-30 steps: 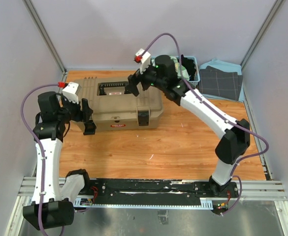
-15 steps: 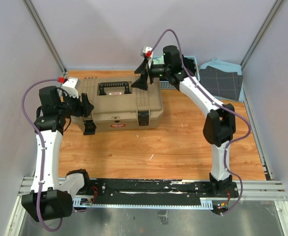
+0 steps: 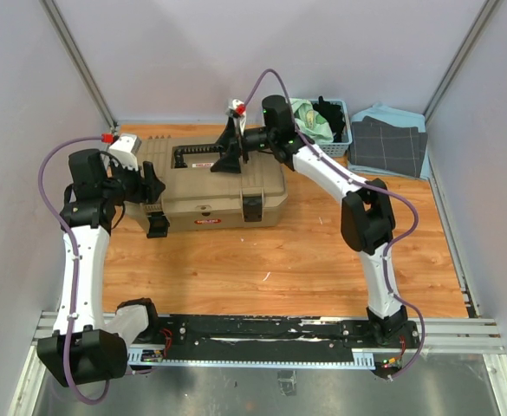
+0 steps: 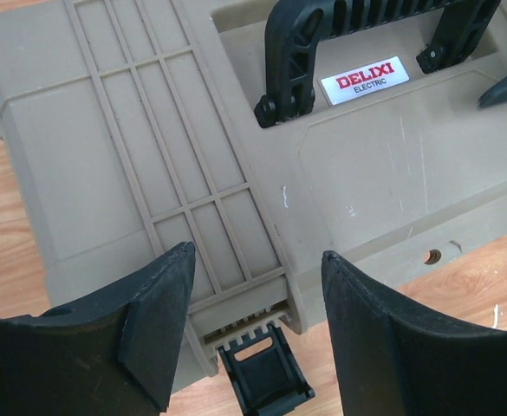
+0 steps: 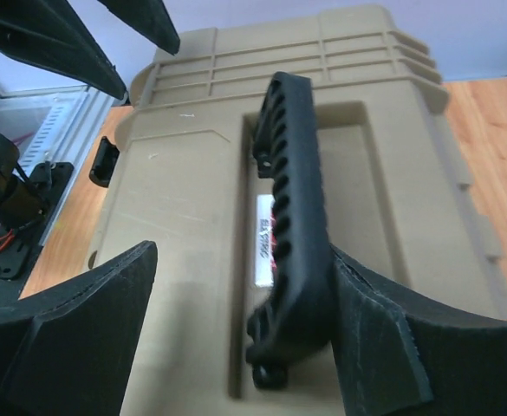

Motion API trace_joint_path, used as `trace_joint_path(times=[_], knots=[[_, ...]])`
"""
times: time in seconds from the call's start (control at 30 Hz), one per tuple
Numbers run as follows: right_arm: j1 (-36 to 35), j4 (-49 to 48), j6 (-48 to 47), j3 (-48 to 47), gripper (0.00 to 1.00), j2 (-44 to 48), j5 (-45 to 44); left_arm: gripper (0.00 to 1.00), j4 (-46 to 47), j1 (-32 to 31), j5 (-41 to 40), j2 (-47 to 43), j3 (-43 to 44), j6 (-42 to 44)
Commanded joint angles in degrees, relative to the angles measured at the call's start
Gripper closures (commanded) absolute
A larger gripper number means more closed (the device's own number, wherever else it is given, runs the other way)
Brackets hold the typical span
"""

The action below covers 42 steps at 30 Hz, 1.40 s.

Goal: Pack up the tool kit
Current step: Close the toolbox at the center of the board.

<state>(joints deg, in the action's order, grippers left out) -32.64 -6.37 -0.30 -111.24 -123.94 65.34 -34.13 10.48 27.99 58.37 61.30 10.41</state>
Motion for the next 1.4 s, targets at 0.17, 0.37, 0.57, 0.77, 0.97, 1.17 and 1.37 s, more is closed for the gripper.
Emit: trace_joint_path(times=[0.17, 0.37, 0.57, 0.77, 0.97, 1.17, 1.37], knots=[[-4.78, 3.28, -2.38, -2.76, 0.88, -3.30, -3.48, 0.37, 0.45, 0.25, 1.04, -1.74, 1.03, 0.44], [-5.57, 3.09, -5.10, -0.29, 0.99, -0.69, -17.33, 0.37, -0.42, 0.25, 0.58, -4.37, -0.64, -0.73], [-9.02, -7.46, -7.17, 8.42, 0.99, 4.12, -37.74, 0.39, -1.76, 0.27, -5.43, -5.90, -0.61, -3.49], [-13.31, -11.91, -8.41, 9.72, 0.99, 3.33, -51.64, 0.42, -3.44, 0.48, -7.96, -5.86, -1.00, -8.52], [-15.36, -10.30, -9.27, 8.52, 0.99, 2.97, -65.31, 0.45, -3.66, 2.76, -10.06, -5.76, -0.89, -10.93], [-15.29, -9.51, -10.38, 12.97, 0.99, 6.66, -77.24, 0.45, -3.96, 11.64, -3.46, -4.15, -4.14, -12.52], [-15.35, -10.21, -8.50, 18.26, 0.99, 10.01, -79.62, 0.45, -0.90, 15.35, -0.75, -1.32, -5.11, -14.02]])
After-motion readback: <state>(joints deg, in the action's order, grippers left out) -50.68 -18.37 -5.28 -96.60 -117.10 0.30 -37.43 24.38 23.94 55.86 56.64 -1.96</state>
